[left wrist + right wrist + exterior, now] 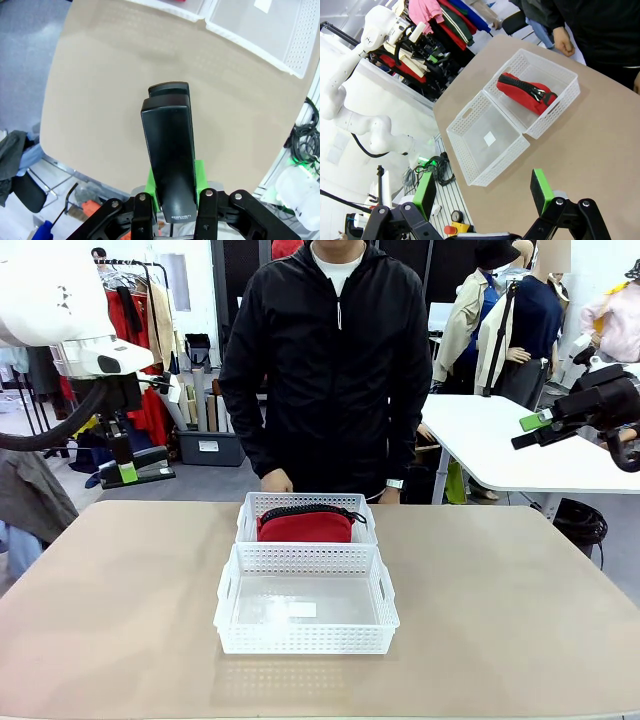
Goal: Distribute items into two baskets.
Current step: Place the picked Stapler into the Organizing basket as instructed by the person.
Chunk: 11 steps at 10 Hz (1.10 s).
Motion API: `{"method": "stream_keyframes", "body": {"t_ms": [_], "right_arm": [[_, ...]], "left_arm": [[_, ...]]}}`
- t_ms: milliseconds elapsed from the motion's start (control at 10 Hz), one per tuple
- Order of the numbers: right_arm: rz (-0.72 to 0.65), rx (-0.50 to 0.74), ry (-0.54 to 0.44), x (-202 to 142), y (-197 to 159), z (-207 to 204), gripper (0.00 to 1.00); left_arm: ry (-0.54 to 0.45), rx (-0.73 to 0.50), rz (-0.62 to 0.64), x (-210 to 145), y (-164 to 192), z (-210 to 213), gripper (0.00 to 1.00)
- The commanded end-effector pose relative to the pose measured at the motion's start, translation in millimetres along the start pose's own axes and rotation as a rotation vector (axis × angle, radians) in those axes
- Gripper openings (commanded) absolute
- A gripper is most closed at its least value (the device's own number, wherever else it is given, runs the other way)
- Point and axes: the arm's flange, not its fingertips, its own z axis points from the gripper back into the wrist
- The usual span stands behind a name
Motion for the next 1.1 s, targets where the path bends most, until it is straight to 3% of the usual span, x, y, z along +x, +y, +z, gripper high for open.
{"method": "stream_keyframes", "body": {"t_ms": [0,1000], "right_arm": [[0.002,-0.001,-0.001,0.4,1.8,0.6,1.0],[0.002,-0.001,-0.001,0.4,1.8,0.6,1.0]], "left_arm": [[-0.004,0.006,0.001,-0.9,-0.3,3.0,0.0],[-0.004,0.006,0.001,-0.9,-0.3,3.0,0.0]]}}
